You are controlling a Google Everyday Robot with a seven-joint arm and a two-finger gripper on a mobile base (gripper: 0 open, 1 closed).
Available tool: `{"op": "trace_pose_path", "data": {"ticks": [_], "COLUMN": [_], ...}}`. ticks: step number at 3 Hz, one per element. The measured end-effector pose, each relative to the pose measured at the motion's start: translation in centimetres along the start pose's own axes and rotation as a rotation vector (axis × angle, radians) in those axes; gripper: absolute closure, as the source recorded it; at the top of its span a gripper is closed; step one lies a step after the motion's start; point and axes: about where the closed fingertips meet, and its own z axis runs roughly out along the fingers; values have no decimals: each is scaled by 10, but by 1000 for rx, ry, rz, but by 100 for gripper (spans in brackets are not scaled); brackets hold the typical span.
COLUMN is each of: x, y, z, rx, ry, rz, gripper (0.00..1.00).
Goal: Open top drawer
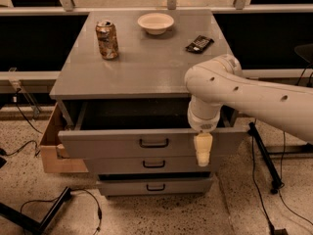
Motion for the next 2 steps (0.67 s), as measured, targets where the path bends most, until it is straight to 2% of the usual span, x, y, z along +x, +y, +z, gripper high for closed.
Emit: {"op": "trace_pose_path", "data": {"ticks": [1,2], "x": [-8,-14], "y": [42,80], "z": [-4,-14], "rx": [-93,-155], "ry": [12,18], "rz": [-18,-12], "gripper": [18,40]}}
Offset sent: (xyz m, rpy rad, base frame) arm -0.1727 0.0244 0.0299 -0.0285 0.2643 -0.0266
